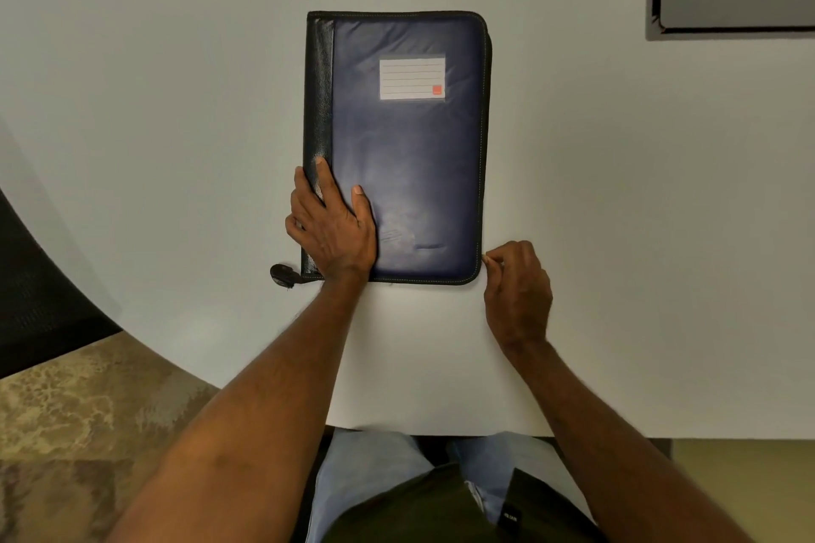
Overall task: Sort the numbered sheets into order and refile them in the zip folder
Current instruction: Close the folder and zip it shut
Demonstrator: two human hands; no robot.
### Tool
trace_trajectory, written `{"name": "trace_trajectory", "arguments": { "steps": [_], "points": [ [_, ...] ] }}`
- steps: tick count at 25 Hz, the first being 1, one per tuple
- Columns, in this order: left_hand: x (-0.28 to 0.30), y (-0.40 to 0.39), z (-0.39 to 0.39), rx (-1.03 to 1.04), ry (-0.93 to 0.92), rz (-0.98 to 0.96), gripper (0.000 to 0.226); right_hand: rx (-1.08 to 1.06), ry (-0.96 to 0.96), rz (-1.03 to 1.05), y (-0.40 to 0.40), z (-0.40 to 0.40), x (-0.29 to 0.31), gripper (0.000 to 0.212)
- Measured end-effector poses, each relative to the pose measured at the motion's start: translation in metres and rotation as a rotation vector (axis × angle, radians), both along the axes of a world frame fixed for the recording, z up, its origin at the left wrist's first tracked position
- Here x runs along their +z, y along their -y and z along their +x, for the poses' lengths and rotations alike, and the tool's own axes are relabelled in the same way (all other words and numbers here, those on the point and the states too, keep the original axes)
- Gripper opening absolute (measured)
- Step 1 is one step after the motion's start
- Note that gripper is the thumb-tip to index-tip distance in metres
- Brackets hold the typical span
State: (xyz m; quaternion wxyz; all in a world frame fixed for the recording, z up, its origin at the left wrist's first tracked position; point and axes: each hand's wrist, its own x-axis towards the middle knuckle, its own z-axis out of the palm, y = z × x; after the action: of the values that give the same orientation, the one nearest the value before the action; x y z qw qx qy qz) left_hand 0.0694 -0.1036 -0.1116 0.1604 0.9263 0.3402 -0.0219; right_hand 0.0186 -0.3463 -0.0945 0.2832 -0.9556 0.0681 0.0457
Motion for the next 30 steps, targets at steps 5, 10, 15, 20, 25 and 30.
{"name": "trace_trajectory", "arguments": {
  "steps": [5,10,15,20,25,30],
  "points": [
    [-0.001,-0.001,0.0,-0.011,-0.013,0.013,0.065,0.161,-0.004,-0.028,0.008,-0.002,-0.001,0.021],
    [-0.001,0.002,0.001,0.003,-0.014,0.014,0.067,0.099,-0.036,0.099,0.009,-0.014,-0.007,0.011],
    [-0.004,-0.001,-0.002,-0.014,0.012,0.032,0.066,0.045,0.02,0.021,0.003,-0.007,-0.001,0.011],
    [-0.004,-0.002,-0.002,-0.026,0.017,0.036,0.065,-0.084,0.096,0.015,-0.007,0.023,-0.003,0.008],
    [-0.005,-0.004,-0.003,-0.029,0.003,0.025,0.065,-0.049,0.13,-0.011,-0.011,0.079,-0.011,0.007],
    [0.002,-0.005,-0.004,-0.032,0.007,0.013,0.065,-0.067,0.13,-0.012,-0.02,0.125,-0.009,0.002]
  ]
}}
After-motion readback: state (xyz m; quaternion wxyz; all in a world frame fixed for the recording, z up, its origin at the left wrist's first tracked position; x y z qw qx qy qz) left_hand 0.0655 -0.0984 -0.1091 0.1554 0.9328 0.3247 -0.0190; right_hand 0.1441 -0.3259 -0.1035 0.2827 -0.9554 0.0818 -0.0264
